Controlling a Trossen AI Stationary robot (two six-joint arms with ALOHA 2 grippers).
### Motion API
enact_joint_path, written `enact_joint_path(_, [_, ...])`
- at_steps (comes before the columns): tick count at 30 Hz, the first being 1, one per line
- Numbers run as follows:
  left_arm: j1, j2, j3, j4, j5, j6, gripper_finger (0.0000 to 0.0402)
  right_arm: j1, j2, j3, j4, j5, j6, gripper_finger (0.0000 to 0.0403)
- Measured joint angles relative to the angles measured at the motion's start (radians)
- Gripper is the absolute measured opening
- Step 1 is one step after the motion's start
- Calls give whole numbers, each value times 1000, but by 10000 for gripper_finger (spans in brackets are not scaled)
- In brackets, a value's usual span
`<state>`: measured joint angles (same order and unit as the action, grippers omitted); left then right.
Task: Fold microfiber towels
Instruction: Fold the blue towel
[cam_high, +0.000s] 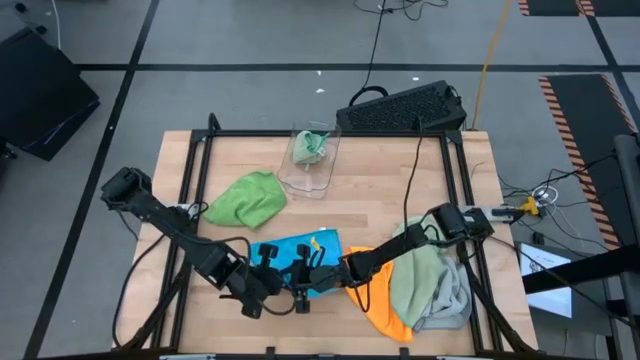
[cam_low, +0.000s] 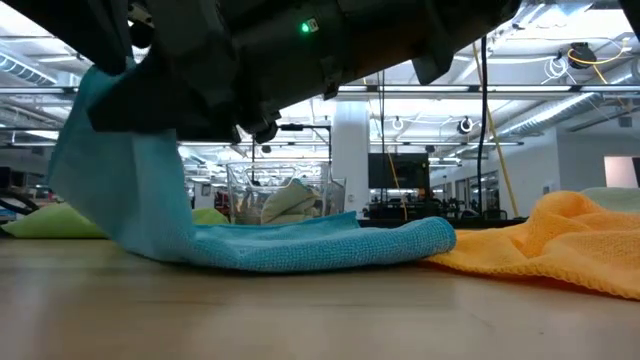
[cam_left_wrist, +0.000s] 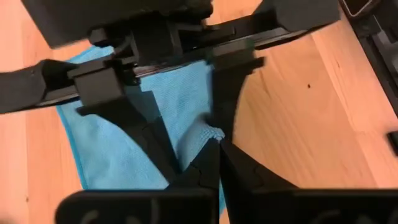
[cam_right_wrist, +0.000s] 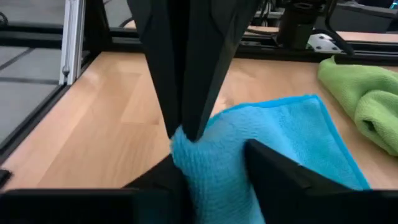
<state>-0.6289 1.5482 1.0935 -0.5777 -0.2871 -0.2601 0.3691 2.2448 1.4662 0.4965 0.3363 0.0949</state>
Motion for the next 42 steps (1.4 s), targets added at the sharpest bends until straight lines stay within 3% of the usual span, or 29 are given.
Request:
enact_joint_path(6, [1,0,0,-12,-47,-12,17,10,0,0,-1,-1,-65,13])
enact_joint_path(11, [-54,0,0,-87,-161,-41,89,21,0,0,-6,-29,-81,14])
enact_joint_path(17, [-148,0,-49,-264,-272,-288,218,25,-19,-1,-86,-28,-81,4])
enact_joint_path(23, [-251,3,-206,-191,-283,-430,287,25,-38,-1,-145,-31,-77,3])
enact_joint_path(28, [-321,3,-294,-82,-318,-393,294,25,-43,-1,-144,-29,-74,3])
enact_joint_path(34, [-329,3,-363,-52,-430,-310,266,25,-46,-1,-144,-28,-69,3])
enact_joint_path(42, [-288,3,-438,42,-402,-258,237,22,-46,-1,-143,-26,-40,4])
